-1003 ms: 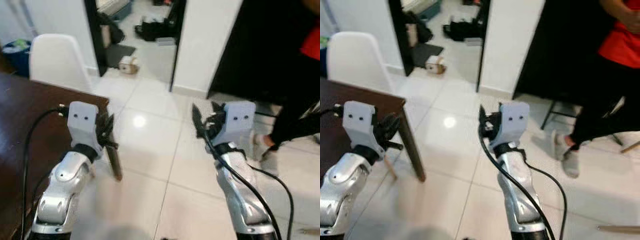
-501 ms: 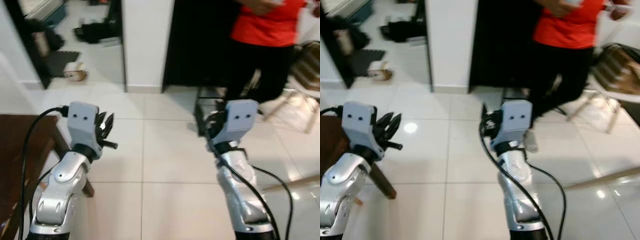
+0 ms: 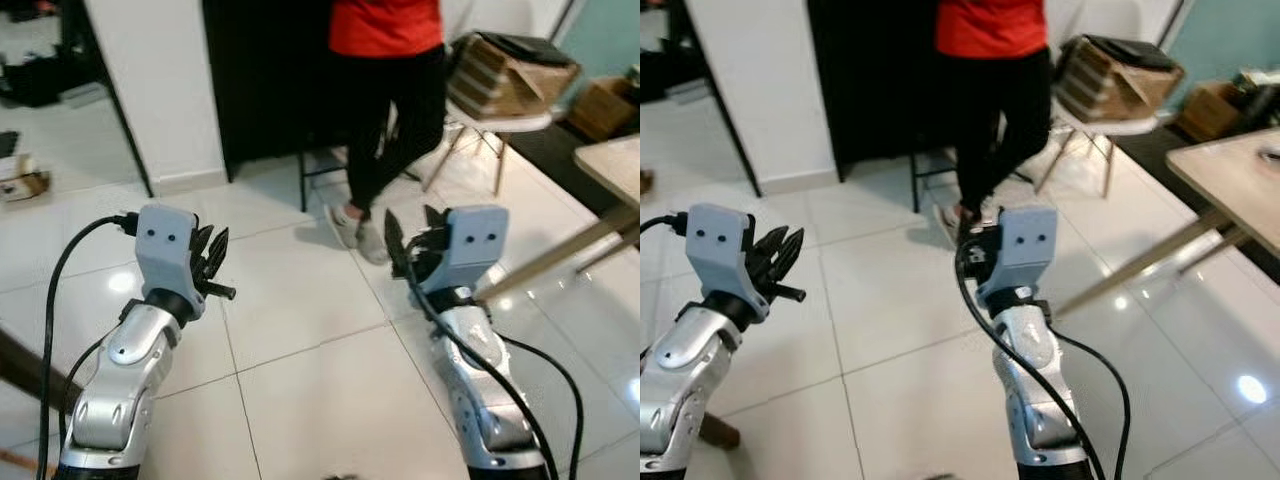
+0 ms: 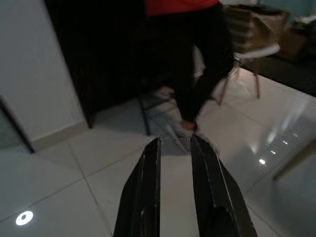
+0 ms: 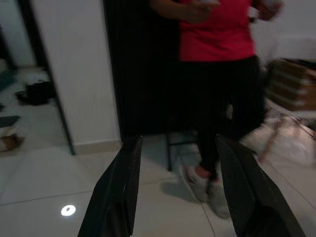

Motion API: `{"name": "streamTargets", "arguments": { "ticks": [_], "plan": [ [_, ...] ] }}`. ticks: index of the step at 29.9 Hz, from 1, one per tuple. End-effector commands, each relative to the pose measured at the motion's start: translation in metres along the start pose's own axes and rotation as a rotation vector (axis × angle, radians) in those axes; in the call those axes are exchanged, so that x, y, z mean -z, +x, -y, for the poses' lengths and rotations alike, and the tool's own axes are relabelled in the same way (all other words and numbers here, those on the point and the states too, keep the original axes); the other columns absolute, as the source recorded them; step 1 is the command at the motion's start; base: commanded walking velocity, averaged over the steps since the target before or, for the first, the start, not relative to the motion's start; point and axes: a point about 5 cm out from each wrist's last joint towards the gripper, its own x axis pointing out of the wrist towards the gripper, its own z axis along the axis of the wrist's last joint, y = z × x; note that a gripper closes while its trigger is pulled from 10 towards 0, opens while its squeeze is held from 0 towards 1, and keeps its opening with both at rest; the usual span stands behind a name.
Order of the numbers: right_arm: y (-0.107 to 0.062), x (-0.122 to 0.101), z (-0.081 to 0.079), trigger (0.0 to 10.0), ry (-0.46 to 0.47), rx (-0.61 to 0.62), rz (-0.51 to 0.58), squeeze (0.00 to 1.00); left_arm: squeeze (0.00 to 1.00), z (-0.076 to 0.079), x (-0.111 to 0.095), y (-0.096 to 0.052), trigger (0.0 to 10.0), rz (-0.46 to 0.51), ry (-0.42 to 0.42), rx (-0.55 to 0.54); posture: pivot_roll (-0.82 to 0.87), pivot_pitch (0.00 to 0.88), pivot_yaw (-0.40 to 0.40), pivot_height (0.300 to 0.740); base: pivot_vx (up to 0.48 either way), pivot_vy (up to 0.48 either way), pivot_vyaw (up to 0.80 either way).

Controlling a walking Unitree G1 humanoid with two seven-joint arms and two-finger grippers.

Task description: Setting the table

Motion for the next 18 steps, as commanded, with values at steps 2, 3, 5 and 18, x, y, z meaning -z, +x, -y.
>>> {"name": "streamTargets", "arguments": {
  "ticks": [2, 3, 5, 18],
  "plan": [
    [-0.0011, 0.0016, 0.0035, 10.0, 0.001, 0.015, -0.01, 0.0, 0.0, 0.0019, 0.0017, -0.0007, 10.0, -0.008, -0.004, 0.006, -0.03, 0.047, 0.054, 0.74, 0.0, 0.0, -0.8],
    [-0.0012, 0.0017, 0.0035, 10.0, 0.001, 0.015, -0.011, 0.0, 0.0, 0.002, 0.0018, -0.0008, 10.0, -0.008, -0.004, 0.006, -0.03, 0.047, 0.054, 0.74, 0.0, 0.0, -0.8],
    [-0.0014, 0.0018, 0.0036, 10.0, 0.001, 0.016, -0.011, 0.0, 0.0, 0.0022, 0.0018, -0.0008, 10.0, -0.008, -0.004, 0.006, -0.03, 0.049, 0.055, 0.74, 0.0, 0.0, -0.8],
    [-0.0025, 0.0024, 0.0036, 10.0, -0.001, 0.017, -0.017, 0.0, 0.0, 0.0032, 0.0021, -0.0016, 10.0, -0.01, -0.007, 0.008, -0.03, 0.056, 0.054, 0.74, 0.0, 0.0, -0.8]
  ]
}}
